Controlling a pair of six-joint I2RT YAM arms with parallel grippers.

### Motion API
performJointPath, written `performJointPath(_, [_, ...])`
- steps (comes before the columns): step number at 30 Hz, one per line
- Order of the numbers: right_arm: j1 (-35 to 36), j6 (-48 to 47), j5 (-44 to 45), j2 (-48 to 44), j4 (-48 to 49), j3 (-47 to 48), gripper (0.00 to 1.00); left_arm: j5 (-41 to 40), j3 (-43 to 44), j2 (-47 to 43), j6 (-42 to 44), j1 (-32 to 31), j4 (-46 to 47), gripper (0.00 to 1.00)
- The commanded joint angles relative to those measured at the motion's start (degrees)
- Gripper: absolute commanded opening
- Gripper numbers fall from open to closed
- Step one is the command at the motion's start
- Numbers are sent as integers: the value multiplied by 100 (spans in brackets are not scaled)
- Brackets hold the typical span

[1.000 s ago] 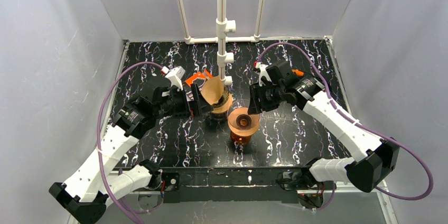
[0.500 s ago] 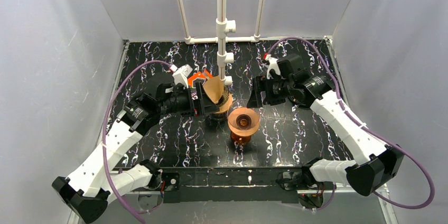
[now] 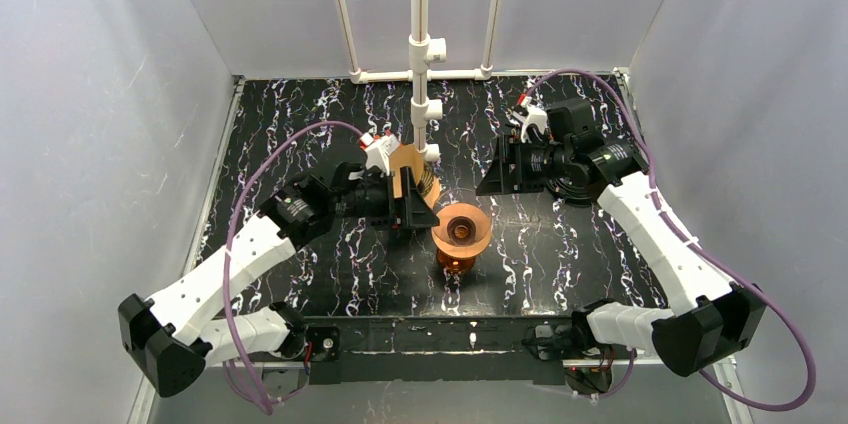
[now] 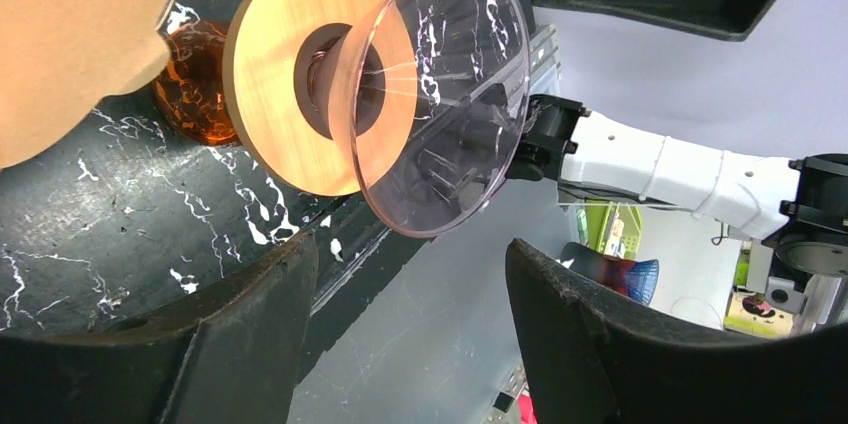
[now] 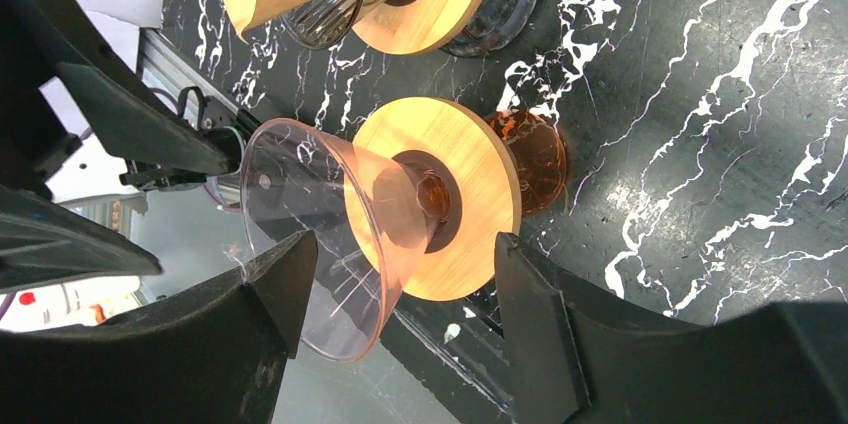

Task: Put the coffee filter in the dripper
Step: Place the coffee dripper in the dripper holder.

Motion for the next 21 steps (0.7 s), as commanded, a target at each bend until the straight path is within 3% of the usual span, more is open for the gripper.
performJointPath(1, [-122, 29, -234, -181, 190, -122, 73, -144, -68, 159, -90, -199, 261, 66])
performJointPath(21, [-501, 122, -713, -228, 519, -646, 64, -254, -67, 574, -40, -298, 318, 53])
